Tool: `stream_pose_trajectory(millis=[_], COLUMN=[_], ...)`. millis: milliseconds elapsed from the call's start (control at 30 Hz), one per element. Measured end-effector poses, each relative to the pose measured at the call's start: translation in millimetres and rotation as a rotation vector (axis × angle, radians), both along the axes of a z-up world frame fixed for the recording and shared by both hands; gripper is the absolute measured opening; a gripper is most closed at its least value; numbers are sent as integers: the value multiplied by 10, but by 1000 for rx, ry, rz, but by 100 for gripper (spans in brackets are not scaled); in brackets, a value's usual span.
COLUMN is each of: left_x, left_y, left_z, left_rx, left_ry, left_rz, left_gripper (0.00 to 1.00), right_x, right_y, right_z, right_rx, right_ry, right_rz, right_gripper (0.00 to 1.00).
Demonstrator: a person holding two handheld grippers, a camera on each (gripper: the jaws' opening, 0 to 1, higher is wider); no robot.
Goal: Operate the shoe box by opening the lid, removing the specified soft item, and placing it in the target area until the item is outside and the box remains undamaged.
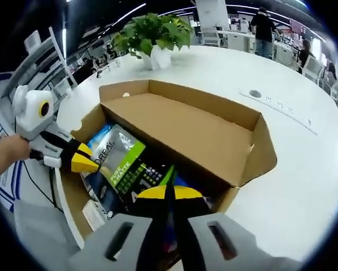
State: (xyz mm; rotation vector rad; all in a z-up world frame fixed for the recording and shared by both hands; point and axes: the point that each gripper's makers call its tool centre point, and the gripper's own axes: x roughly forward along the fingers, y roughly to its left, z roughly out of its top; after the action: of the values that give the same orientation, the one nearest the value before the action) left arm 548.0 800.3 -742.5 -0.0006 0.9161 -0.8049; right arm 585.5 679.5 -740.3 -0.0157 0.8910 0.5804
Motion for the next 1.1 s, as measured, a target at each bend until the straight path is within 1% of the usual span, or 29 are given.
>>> stream_pose_trajectory(millis=[233,333,500,700,833,1100], left_x=[2,10,18,46,79,99], left_y=[-17,-1,21,29,28,-9], left_z=[79,98,172,266,359,511], left_rx=[-3,9,1,6,5,-1], left_ry=[-13,-24,-35,-61,-84,-116], left_rz=[1,0,15,14,16,13], left_gripper=[0,0,0,0,0,0], right_x=[-23,-34,-36,-26,-2,18], right_y=[-2,26,31,33,36,-1], right_z=[57,130,204,333,447,626], right_rx=[12,28,40,51,57,65], right_ry=[-7,-20,-39,-68,-94,-129], right_rz=[-10,-13,-15,-18,-16,-16], right_gripper=[0,0,0,0,0,0])
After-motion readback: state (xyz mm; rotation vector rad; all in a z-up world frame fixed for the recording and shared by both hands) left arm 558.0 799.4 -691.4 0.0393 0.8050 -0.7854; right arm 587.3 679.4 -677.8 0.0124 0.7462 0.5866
